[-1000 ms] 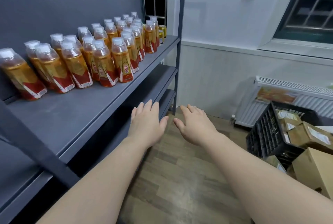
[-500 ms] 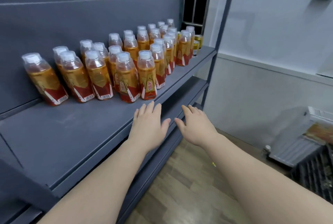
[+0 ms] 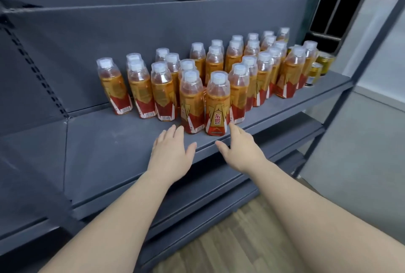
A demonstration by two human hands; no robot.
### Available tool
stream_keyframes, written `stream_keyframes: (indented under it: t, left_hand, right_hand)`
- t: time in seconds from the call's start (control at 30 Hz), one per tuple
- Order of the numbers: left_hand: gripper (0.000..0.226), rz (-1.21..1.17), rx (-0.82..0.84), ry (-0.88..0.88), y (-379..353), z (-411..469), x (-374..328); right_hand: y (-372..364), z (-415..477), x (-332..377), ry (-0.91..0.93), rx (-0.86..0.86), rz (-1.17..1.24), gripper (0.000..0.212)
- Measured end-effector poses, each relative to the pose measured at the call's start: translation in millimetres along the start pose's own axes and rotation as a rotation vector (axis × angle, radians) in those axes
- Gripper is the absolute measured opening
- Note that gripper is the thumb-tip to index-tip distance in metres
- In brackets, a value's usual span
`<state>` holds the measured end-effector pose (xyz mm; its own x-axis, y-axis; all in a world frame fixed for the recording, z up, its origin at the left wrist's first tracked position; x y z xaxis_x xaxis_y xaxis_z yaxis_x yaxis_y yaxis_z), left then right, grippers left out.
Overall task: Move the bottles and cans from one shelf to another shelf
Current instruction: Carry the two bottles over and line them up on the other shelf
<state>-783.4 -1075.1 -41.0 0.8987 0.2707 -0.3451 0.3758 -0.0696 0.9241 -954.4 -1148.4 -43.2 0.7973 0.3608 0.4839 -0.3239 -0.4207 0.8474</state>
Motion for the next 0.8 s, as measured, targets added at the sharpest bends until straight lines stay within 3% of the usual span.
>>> stream_keyframes:
  t: [0.37,0.8]
  left_hand:
    - [0.069,-0.115,-0.075,0.024,14,38,-5]
    - [0.091,-0.566,-0.204,-0.006,26,89,3]
  right_hand:
    - [17,49,-12,0.011,-0.186,0.289,0.089]
    - [22,78,-3,0.047,-0.288,0.418,0.099]
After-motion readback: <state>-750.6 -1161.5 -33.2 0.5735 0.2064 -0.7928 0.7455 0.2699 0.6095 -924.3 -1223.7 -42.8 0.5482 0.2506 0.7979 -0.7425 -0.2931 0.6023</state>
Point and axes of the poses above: each hand's wrist, its own z-axis towards the middle knuckle, its own y-axis out of the back of the hand, x = y × z, the point moved 8 cm from there along z, towards the middle knuckle, and after that the axes turned 15 degrees about x, right-handed, at the moved point
